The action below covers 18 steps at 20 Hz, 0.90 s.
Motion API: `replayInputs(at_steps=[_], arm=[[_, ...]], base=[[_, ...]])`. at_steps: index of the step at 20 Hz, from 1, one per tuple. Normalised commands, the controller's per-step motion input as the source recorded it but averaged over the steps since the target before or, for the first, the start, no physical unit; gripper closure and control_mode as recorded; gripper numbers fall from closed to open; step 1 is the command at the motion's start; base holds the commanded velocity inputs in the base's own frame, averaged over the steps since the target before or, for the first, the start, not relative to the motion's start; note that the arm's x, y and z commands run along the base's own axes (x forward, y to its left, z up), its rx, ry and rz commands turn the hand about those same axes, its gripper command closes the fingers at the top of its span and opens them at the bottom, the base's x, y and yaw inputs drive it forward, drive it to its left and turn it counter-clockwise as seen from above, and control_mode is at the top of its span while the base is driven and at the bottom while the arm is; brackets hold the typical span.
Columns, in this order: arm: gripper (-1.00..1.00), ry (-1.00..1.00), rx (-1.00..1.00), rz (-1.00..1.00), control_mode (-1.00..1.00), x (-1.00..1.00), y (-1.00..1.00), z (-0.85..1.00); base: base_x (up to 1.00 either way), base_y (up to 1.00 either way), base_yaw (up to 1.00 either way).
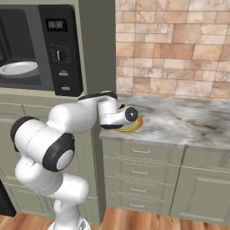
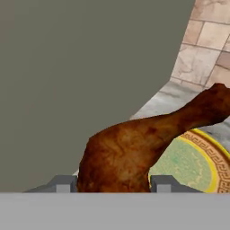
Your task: Pick the chicken drumstick from the counter and place it in the microwave. Then turn on the microwave.
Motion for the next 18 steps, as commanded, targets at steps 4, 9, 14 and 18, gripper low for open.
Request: replayInputs(at_steps=[4, 9, 14, 18], arm=[[1.00, -0.07, 0.00, 0.01, -1.00, -0.32, 0.13, 0.25], [1.00, -0.04, 0.00, 0.00, -1.00, -0.32, 0.05, 0.25], [1.00, -0.01, 0.00, 0.00, -1.00, -0.26, 0.01, 0.25], [1.00, 0.00, 0.00, 0.00, -1.00, -0.26, 0.00, 0.23]], base=[[0.00, 0.00, 0.00], [0.00, 0.00, 0.00], [0.00, 0.00, 0.00], [0.00, 0.00, 0.00]])
